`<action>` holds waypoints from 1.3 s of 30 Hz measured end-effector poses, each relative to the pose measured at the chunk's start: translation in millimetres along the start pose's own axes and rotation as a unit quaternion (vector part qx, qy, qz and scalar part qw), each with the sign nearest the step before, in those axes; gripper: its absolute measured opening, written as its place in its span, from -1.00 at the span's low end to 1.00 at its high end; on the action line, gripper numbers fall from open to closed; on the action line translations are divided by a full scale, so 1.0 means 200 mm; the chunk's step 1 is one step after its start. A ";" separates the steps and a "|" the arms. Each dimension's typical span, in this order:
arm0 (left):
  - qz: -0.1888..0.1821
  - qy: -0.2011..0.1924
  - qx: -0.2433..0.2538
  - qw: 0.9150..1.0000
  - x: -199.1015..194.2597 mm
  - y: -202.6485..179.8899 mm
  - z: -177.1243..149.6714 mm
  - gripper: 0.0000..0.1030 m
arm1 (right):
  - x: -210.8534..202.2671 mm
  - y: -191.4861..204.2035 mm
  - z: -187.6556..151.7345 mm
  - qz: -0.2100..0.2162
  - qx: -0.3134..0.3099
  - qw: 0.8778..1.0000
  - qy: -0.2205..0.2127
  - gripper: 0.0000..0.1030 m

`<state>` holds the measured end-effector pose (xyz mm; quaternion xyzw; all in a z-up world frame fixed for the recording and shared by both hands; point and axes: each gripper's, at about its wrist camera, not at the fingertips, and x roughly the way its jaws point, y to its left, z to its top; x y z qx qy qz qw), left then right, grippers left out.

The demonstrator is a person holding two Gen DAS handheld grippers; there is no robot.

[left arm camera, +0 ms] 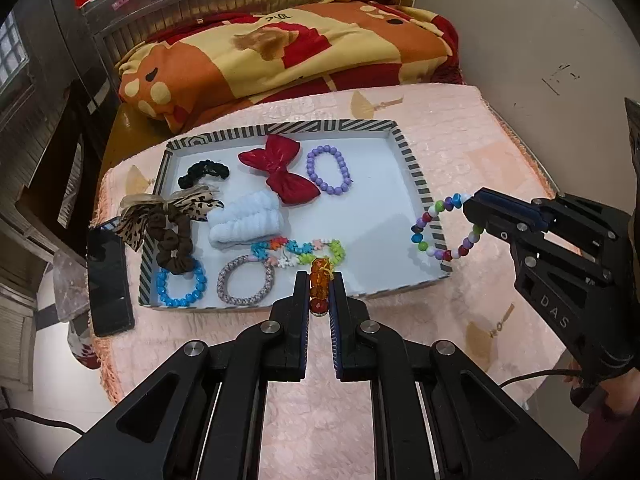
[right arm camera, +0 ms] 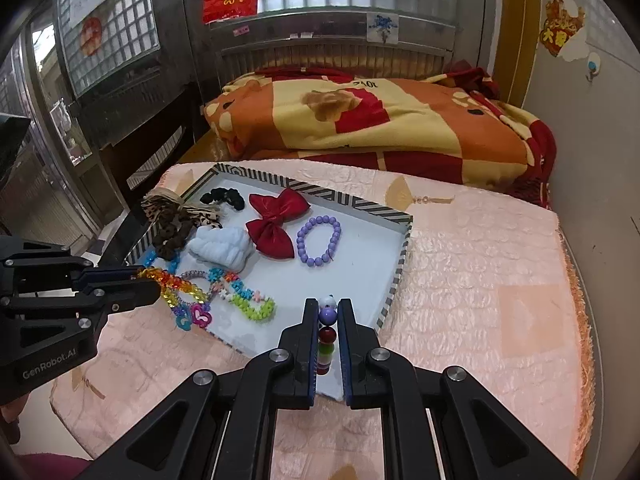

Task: Organize jewelry
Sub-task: 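Carry both bracelets into the tray and open both tools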

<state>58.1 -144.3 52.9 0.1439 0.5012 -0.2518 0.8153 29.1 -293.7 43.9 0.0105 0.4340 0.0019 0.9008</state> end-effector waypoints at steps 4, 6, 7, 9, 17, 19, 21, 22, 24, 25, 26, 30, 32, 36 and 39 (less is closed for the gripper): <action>0.005 0.003 0.000 1.000 0.03 0.01 0.03 -0.85 | 0.06 -0.01 0.03 0.005 -0.002 1.000 0.008 -0.83; 0.006 0.004 0.001 1.000 0.04 0.01 0.04 -0.85 | 0.09 -0.01 0.04 0.007 -0.004 1.000 0.013 -0.83; 0.007 0.004 0.000 1.000 0.05 0.02 0.05 -0.85 | 0.10 -0.02 0.05 0.007 -0.004 1.000 0.015 -0.83; 0.008 0.006 0.000 1.000 0.06 0.02 0.07 -0.85 | 0.14 -0.03 0.06 0.011 -0.002 1.000 0.020 -0.83; 0.003 0.014 0.002 1.000 0.14 -0.02 0.13 -0.85 | 0.28 -0.09 0.11 0.027 0.009 0.999 0.043 -0.83; -0.005 0.018 0.002 1.000 0.17 -0.04 0.15 -0.85 | 0.32 -0.10 0.12 0.034 0.012 0.998 0.050 -0.83; -0.020 0.022 0.003 1.000 0.19 -0.07 0.17 -0.85 | 0.37 -0.12 0.13 0.041 0.015 0.997 0.058 -0.83; -0.028 0.023 0.003 0.999 0.20 -0.09 0.18 -0.85 | 0.40 -0.13 0.14 0.044 0.016 0.997 0.063 -0.83; -0.045 0.028 0.001 0.999 0.24 -0.11 0.19 -0.85 | 0.46 -0.16 0.16 0.049 0.016 0.996 0.073 -0.83; -0.051 0.030 0.001 0.998 0.25 -0.12 0.20 -0.85 | 0.49 -0.17 0.17 0.047 0.015 0.996 0.077 -0.83; -0.058 0.033 0.000 0.998 0.28 -0.13 0.21 -0.85 | 0.53 -0.18 0.18 0.040 0.012 0.996 0.082 -0.83; -0.047 0.048 -0.014 0.998 0.45 -0.09 0.25 -0.85 | 0.67 -0.22 0.23 0.016 0.002 0.995 0.095 -0.83; -0.037 0.058 -0.029 0.997 0.53 -0.04 0.27 -0.85 | 0.72 -0.24 0.25 0.002 -0.001 0.995 0.097 -0.83; -0.018 0.068 -0.045 0.997 0.65 0.06 0.30 -0.85 | 0.81 -0.28 0.29 -0.023 0.009 0.995 0.094 -0.83; -0.008 0.077 -0.060 0.995 0.71 0.13 0.31 -0.85 | 0.87 -0.30 0.31 -0.033 0.011 0.995 0.095 -0.83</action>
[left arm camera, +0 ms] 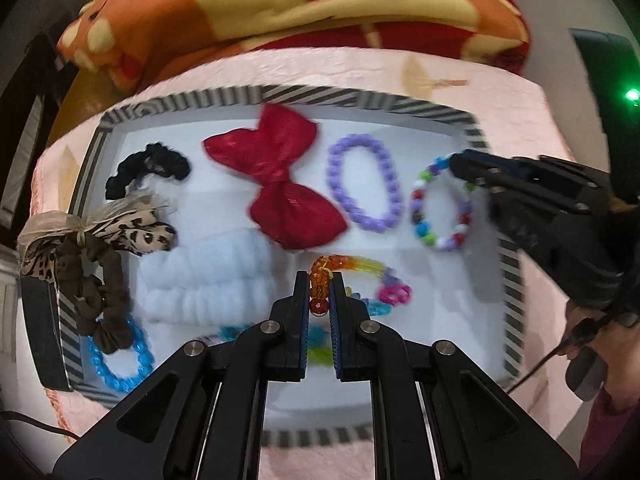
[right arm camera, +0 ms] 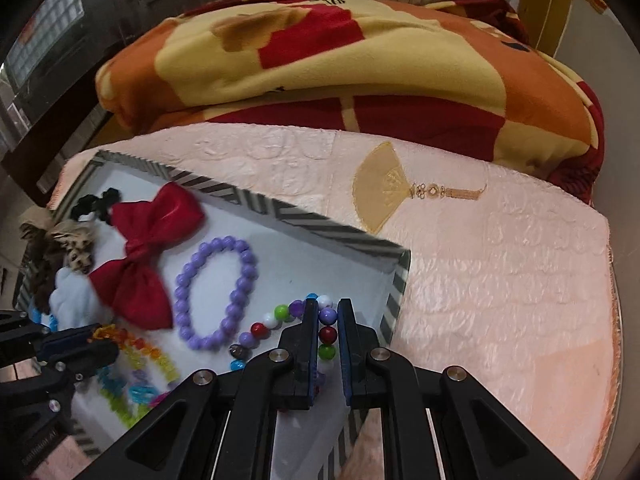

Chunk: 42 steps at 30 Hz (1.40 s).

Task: Organize jewelry

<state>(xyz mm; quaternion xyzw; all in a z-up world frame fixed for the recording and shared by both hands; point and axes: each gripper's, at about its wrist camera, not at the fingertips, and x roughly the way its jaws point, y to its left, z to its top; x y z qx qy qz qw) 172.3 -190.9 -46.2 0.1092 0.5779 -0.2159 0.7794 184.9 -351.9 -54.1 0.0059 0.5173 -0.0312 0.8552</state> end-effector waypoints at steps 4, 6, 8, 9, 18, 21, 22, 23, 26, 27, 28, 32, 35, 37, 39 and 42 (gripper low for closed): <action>0.005 0.005 -0.014 1.000 0.04 0.04 0.02 -0.85 | 0.03 0.01 0.00 -0.014 -0.002 1.000 0.007 -0.77; 0.005 0.004 -0.016 1.000 0.05 0.04 0.02 -0.85 | 0.03 0.01 -0.01 -0.011 0.002 1.000 0.009 -0.65; 0.006 0.005 -0.015 1.000 0.05 0.04 0.02 -0.80 | 0.01 0.01 -0.01 -0.006 0.005 1.000 0.003 -0.53; 0.005 0.006 -0.015 1.000 0.05 0.03 0.02 -0.71 | -0.01 0.02 -0.01 -0.006 0.005 1.000 -0.001 -0.45; 0.014 -0.009 -0.020 1.000 -0.03 0.04 -0.04 -0.11 | -0.23 0.01 -0.13 0.010 0.065 0.997 -0.037 -0.29; 0.027 -0.021 -0.025 0.999 -0.09 0.06 -0.07 -0.11 | -0.30 0.06 -0.19 0.012 0.077 0.996 -0.049 -0.23; 0.031 -0.026 -0.026 0.999 -0.10 0.06 -0.09 -0.11 | -0.33 0.07 -0.21 0.013 0.081 0.995 -0.051 -0.23; 0.035 -0.032 -0.027 0.999 -0.13 0.07 -0.10 -0.11 | -0.35 0.10 -0.23 0.015 0.085 0.995 -0.055 -0.22; 0.050 -0.051 -0.027 0.997 -0.19 0.08 -0.14 -0.11 | -0.40 0.15 -0.25 0.016 0.091 0.994 -0.065 -0.16; 0.054 -0.058 -0.029 0.996 -0.22 0.09 -0.15 -0.11 | -0.41 0.17 -0.26 0.015 0.093 0.993 -0.067 -0.08; 0.057 -0.062 -0.031 0.996 -0.23 0.10 -0.15 -0.11 | -0.42 0.19 -0.27 0.015 0.095 0.993 -0.069 0.03; 0.067 -0.080 -0.047 0.994 -0.31 0.15 -0.19 -0.11 | -0.49 0.25 -0.33 0.013 0.102 0.992 -0.077 0.12; 0.069 -0.088 -0.055 0.992 -0.35 0.17 -0.21 -0.11 | -0.51 0.29 -0.36 0.012 0.104 0.991 -0.078 0.12; 0.074 -0.093 -0.059 0.991 -0.37 0.19 -0.23 -0.11 | -0.53 0.31 -0.38 0.012 0.108 0.991 -0.079 0.12; 0.076 -0.099 -0.063 0.990 -0.40 0.21 -0.26 -0.11 | -0.56 0.33 -0.40 0.011 0.111 0.990 -0.082 0.12; 0.078 -0.106 -0.066 0.989 -0.43 0.22 -0.30 -0.11 | -0.59 0.36 -0.42 0.008 0.112 0.990 -0.084 0.14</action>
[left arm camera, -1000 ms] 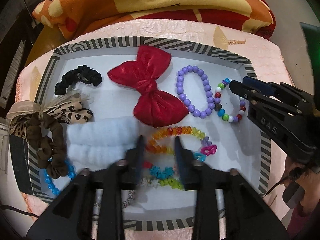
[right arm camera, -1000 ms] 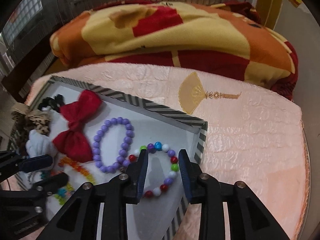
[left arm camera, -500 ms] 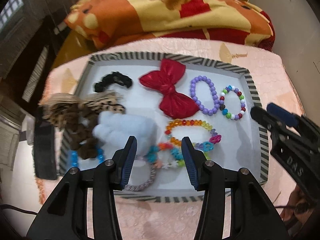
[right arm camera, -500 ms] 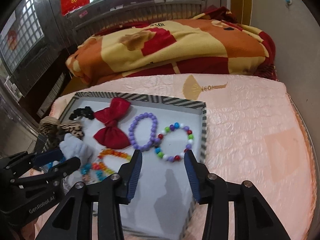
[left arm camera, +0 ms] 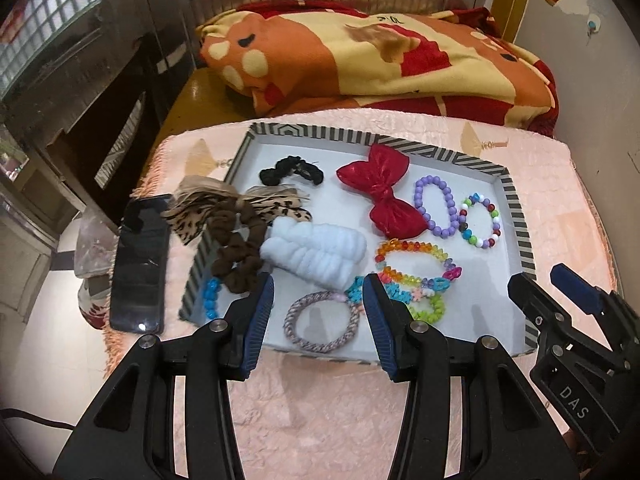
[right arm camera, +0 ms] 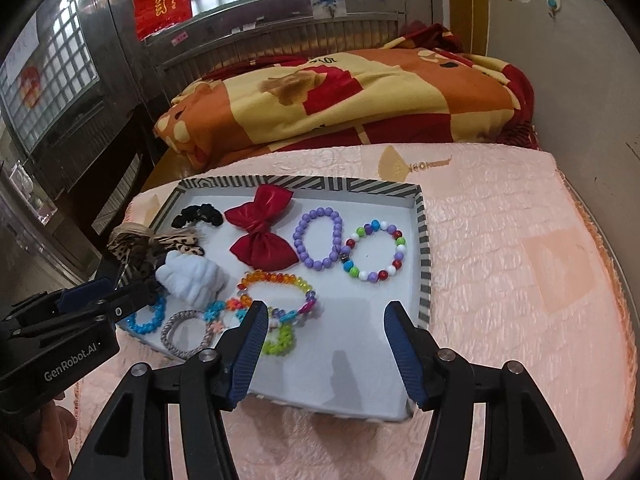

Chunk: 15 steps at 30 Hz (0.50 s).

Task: Organize jewelry

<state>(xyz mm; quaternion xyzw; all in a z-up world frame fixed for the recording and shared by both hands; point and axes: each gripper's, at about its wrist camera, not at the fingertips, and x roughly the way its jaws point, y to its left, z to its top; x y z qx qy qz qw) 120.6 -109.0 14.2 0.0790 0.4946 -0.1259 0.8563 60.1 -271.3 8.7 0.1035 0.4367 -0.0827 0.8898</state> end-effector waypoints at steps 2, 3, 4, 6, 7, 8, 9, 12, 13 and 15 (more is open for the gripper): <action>0.000 -0.002 -0.001 1.000 -0.02 0.01 -0.02 -0.11 | -0.02 0.01 -0.02 -0.001 0.001 1.000 -0.002 0.19; 0.001 -0.003 -0.001 1.000 -0.03 0.02 -0.03 -0.11 | -0.03 0.02 -0.02 -0.002 0.001 1.000 -0.003 0.23; 0.001 -0.004 -0.002 1.000 -0.04 0.02 -0.04 -0.11 | -0.04 0.03 -0.03 -0.003 0.000 1.000 -0.005 0.24; 0.002 -0.007 -0.004 1.000 -0.06 0.04 -0.06 -0.11 | -0.07 0.04 -0.04 -0.006 0.000 1.000 -0.009 0.25; 0.002 -0.009 -0.004 1.000 -0.08 0.04 -0.06 -0.11 | -0.08 0.05 -0.04 -0.007 -0.001 1.000 -0.010 0.26; 0.002 -0.011 -0.005 1.000 -0.09 0.05 -0.07 -0.11 | -0.09 0.05 -0.05 -0.008 -0.002 1.000 -0.010 0.26; 0.002 -0.013 -0.006 1.000 -0.10 0.05 -0.08 -0.11 | -0.10 0.06 -0.05 -0.009 -0.003 1.000 -0.011 0.26; 0.003 -0.018 -0.005 1.000 -0.13 0.06 -0.09 -0.11 | -0.13 0.07 -0.06 -0.012 -0.006 1.000 -0.013 0.28; 0.004 -0.019 -0.005 1.000 -0.14 0.06 -0.10 -0.11 | -0.14 0.07 -0.07 -0.013 -0.006 1.000 -0.014 0.30; 0.003 -0.023 -0.004 1.000 -0.16 0.06 -0.11 -0.11 | -0.15 0.08 -0.08 -0.014 -0.005 1.000 -0.015 0.31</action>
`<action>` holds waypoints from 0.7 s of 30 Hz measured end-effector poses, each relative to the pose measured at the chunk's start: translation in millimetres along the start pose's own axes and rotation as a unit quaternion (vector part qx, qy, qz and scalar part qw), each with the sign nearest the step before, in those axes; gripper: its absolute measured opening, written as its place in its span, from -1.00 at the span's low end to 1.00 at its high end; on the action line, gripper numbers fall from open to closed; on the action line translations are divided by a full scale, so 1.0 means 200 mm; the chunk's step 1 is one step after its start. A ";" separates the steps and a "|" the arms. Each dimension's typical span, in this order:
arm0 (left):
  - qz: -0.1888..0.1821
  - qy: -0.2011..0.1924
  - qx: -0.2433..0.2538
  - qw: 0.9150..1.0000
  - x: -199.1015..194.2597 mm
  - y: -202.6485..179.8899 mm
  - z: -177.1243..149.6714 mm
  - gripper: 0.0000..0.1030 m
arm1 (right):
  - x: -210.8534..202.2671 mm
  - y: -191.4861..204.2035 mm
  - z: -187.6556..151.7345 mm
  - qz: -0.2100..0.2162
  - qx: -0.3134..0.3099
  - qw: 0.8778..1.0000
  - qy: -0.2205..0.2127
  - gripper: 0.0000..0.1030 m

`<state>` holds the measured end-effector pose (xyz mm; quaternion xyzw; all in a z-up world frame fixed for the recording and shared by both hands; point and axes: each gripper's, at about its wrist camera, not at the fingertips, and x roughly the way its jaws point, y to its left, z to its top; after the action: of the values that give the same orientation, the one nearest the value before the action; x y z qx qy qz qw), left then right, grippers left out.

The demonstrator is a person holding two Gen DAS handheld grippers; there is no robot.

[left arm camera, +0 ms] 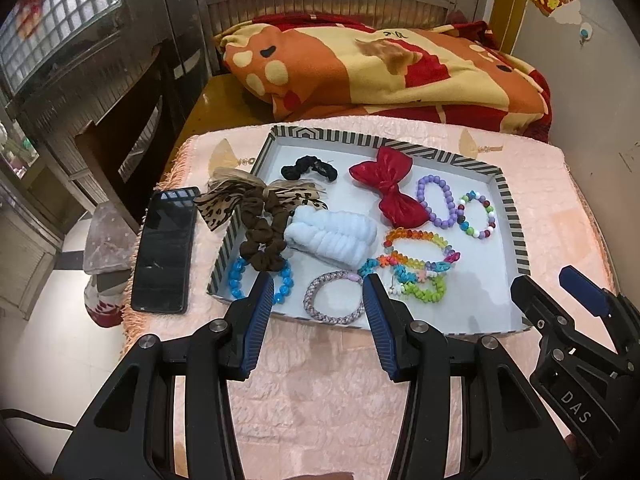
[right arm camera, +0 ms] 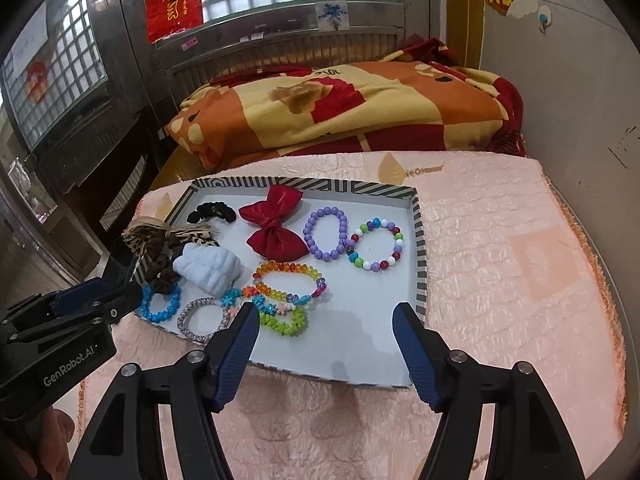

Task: Organize jewelry

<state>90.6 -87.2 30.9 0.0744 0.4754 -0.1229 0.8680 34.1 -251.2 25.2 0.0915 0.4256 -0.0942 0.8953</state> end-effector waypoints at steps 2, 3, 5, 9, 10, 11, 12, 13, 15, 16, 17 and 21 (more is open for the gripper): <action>0.000 -0.003 0.001 1.000 -0.02 0.00 -0.01 -0.11 | -0.01 0.00 -0.01 -0.001 0.000 1.000 0.000 0.32; 0.000 -0.004 0.000 1.000 -0.03 0.01 -0.01 -0.11 | -0.02 0.00 -0.01 -0.001 0.000 1.000 -0.001 0.33; -0.001 -0.006 -0.001 1.000 -0.04 0.01 -0.02 -0.11 | -0.03 0.01 -0.01 -0.001 0.001 1.000 -0.002 0.33; 0.003 -0.008 0.000 1.000 -0.05 0.02 -0.03 -0.11 | -0.04 0.01 -0.02 -0.002 -0.003 1.000 -0.003 0.33; 0.003 -0.008 0.000 1.000 -0.05 0.02 -0.03 -0.11 | -0.04 0.02 -0.02 -0.003 -0.004 1.000 -0.003 0.33; 0.004 -0.009 0.000 1.000 -0.06 0.02 -0.03 -0.11 | -0.04 0.02 -0.02 -0.003 -0.005 1.000 -0.004 0.33; 0.005 -0.009 -0.001 1.000 -0.06 0.02 -0.04 -0.11 | -0.04 0.02 -0.02 -0.004 -0.005 1.000 -0.004 0.34; 0.005 -0.009 -0.002 1.000 -0.06 0.03 -0.04 -0.11 | -0.04 0.02 -0.02 -0.003 -0.005 1.000 -0.004 0.34; 0.005 -0.010 -0.002 1.000 -0.07 0.03 -0.04 -0.11 | -0.04 0.02 -0.01 -0.002 -0.005 1.000 -0.003 0.34; 0.006 -0.011 -0.002 1.000 -0.07 0.03 -0.04 -0.11 | -0.04 0.02 -0.01 -0.002 -0.005 1.000 -0.003 0.34; 0.007 -0.011 -0.002 1.000 -0.07 0.04 -0.04 -0.11 | -0.04 0.02 -0.01 -0.002 -0.005 1.000 -0.003 0.34; 0.009 -0.011 -0.004 1.000 -0.07 0.04 -0.04 -0.11 | -0.04 0.03 -0.01 -0.002 -0.008 1.000 0.000 0.34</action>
<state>79.3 -74.6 38.3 0.0739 0.4659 -0.1137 0.8744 28.7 -244.8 30.6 0.0839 0.4266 -0.0926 0.8958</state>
